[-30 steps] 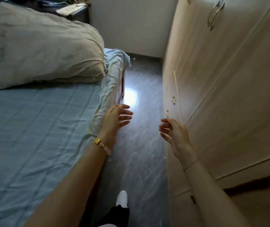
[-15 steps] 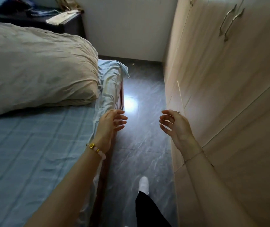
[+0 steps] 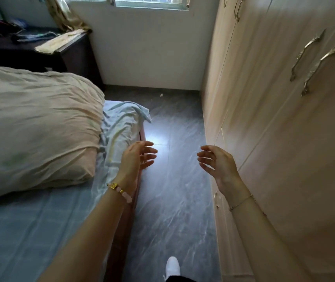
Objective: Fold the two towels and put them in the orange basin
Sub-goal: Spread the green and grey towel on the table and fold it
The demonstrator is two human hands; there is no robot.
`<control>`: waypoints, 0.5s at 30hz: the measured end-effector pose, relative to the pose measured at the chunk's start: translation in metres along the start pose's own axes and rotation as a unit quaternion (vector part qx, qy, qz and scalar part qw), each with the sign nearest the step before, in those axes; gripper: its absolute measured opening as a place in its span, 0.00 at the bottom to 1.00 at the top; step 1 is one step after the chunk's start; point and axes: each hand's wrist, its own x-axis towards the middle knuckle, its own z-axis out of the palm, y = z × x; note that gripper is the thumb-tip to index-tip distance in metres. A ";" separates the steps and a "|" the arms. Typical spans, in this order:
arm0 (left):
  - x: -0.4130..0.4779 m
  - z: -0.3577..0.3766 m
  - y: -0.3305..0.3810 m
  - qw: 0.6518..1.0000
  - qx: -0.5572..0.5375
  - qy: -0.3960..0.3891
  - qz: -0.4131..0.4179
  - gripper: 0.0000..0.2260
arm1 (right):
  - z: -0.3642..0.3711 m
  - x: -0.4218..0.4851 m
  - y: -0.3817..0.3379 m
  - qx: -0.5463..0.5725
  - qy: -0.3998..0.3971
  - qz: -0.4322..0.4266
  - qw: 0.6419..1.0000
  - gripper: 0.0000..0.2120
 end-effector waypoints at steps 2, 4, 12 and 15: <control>0.031 0.018 0.006 1.000 0.000 -0.007 0.002 0.11 | 0.000 0.033 -0.014 -0.002 0.005 -0.002 1.000 0.09; 0.059 0.031 0.011 1.000 0.004 -0.011 0.004 0.11 | 0.002 0.061 -0.025 -0.002 0.005 0.000 1.000 0.09; 0.180 0.067 0.016 1.000 0.009 -0.017 0.002 0.10 | 0.021 0.178 -0.056 -0.011 -0.003 0.005 1.000 0.10; 0.233 0.081 0.023 1.000 0.011 -0.017 0.002 0.11 | 0.035 0.231 -0.067 -0.016 -0.001 0.008 1.000 0.10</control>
